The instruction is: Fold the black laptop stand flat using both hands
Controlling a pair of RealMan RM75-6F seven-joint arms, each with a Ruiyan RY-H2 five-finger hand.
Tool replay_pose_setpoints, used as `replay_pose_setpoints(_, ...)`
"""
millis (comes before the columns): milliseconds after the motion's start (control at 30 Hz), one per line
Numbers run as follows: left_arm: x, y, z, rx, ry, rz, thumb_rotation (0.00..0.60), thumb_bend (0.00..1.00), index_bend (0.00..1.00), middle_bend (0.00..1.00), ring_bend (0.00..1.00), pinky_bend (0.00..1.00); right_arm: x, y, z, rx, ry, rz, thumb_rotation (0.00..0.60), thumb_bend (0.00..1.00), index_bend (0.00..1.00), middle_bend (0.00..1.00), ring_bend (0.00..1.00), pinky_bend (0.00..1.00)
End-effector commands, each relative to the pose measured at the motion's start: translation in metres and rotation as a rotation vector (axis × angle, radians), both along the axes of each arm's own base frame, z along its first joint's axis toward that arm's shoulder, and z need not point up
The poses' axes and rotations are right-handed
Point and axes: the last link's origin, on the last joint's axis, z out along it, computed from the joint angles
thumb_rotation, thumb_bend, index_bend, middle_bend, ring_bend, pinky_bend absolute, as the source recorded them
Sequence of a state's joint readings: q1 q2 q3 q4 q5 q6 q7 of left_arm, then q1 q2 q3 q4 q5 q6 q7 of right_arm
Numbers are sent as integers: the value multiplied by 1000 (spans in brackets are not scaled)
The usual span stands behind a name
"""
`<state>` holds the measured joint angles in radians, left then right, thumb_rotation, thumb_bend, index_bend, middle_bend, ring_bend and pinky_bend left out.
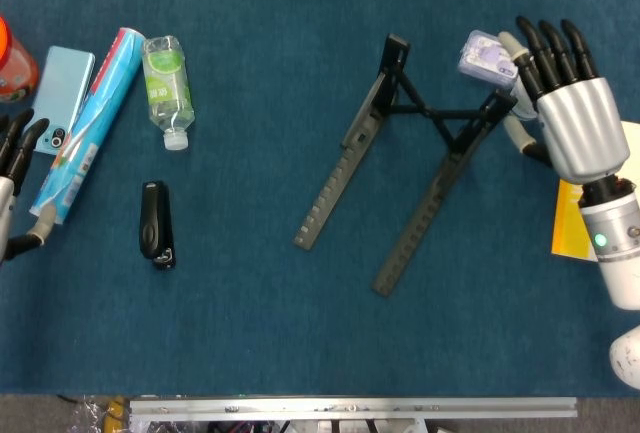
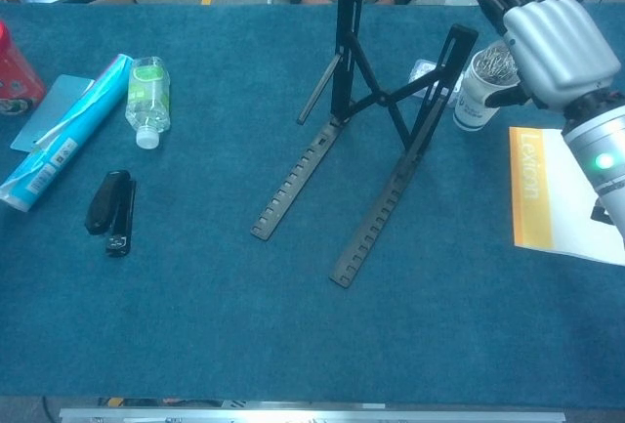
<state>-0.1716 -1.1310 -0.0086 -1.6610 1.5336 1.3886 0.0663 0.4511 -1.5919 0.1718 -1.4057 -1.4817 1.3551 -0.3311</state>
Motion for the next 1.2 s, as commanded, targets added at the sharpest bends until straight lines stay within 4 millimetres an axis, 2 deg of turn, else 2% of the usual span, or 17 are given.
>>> replay_pose_setpoints(33, 1, 0, -1, -1, 0, -2, 600, 344, 0, 43, 0, 0, -2, 0, 2, -5, 0, -4, 600, 244, 0, 2, 0, 0)
replay_pose_setpoints(300, 0, 0, 0, 1, 0, 2, 600, 344, 0, 43, 0, 0, -6, 6, 10, -13, 12, 0, 600, 244, 0, 2, 0, 0)
replay_pose_setpoints(467, 1, 1, 1, 5, 0, -1, 600, 343, 0, 43, 0, 0, -6, 16, 24, -21, -12, 22, 600, 243, 0, 2, 0, 0)
replay_pose_setpoints(633, 4, 1, 3, 11, 1, -9, 600, 344, 0, 43, 0, 0, 4, 25, 43, 18, -52, 84, 600, 247, 0, 2, 0, 0)
replay_pose_setpoints(867, 9, 1, 0, 10, 0, -16, 600, 344, 0, 43, 0, 0, 22, 37, 62, 143, -126, 166, 600, 319, 0, 10, 0, 28)
replay_pose_setpoints(1033, 10, 0, 0, 12, 2, -18, 600, 343, 0, 43, 0, 0, 29, 46, 61, 246, -200, 190, 600, 340, 0, 22, 0, 86)
replay_pose_setpoints(1200, 10, -1, 3, 18, 4, -15, 600, 343, 0, 43, 0, 0, 36, 52, 53, 343, -244, 207, 600, 340, 0, 23, 0, 100)
